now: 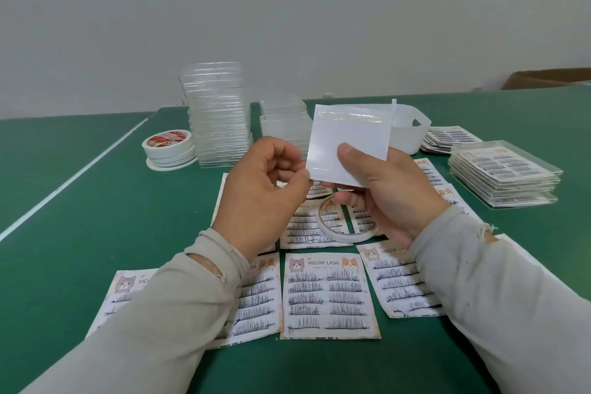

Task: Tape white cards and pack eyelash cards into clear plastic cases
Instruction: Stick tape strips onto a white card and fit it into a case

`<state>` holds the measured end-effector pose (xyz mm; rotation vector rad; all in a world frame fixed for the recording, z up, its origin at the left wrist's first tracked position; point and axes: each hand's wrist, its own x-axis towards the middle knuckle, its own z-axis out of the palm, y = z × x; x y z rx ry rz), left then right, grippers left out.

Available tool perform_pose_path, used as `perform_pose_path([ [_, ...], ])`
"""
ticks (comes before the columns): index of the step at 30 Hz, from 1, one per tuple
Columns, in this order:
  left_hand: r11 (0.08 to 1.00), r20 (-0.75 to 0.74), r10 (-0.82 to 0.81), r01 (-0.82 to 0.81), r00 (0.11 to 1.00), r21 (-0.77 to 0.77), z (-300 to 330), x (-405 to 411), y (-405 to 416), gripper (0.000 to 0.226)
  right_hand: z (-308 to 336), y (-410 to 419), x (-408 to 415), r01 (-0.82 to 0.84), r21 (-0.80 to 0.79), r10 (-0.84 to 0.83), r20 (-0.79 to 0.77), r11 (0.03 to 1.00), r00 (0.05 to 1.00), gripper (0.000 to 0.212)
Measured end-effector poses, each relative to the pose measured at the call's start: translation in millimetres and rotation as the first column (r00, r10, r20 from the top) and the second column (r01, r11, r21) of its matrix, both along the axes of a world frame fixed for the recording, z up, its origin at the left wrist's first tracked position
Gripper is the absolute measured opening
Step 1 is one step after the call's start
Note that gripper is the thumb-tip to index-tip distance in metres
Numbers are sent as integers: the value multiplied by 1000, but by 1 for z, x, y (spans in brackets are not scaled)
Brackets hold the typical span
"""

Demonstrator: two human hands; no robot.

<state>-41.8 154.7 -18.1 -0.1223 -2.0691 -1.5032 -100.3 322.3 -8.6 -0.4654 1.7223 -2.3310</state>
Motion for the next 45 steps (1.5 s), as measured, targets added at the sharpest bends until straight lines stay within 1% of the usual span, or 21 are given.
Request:
perform_pose_path([
  [6,995,-3,50,-50,999,-90,1,1,1,11,-1,-1,-1,18,-4,-18,-5,1000,1000,16],
  [13,991,34,91,-87,995,-104,2,2,2,8,-2,-3,1,26,-16,-26,-22,1000,999,12],
  [17,991,47,96,-91,994,-99,1,1,3,11,-3,-5,2,39,-11,-40,-47,999,998,8],
  [25,985,36,116,-111,993,-130,0,0,2,16,-4,-7,3,51,-10,-52,-54,999,997,9],
  [27,986,38,120,-115,992,-124,0,0,3,17,-4,-7,3,54,-17,-55,-52,998,997,9],
  [32,993,25,114,-113,993,-44,0,-1,3,21,-3,-7,2,71,-27,-73,-58,997,996,9],
  [39,992,36,113,-111,993,-60,-1,-1,2,14,-4,-8,2,89,9,-87,-105,996,991,7],
  [42,986,53,109,-101,993,-131,-1,-1,2,17,-4,-8,3,95,35,-89,-137,995,987,7],
  [45,945,23,119,-106,993,-310,-2,-1,1,18,-6,-9,3,96,48,-88,-152,994,984,7],
])
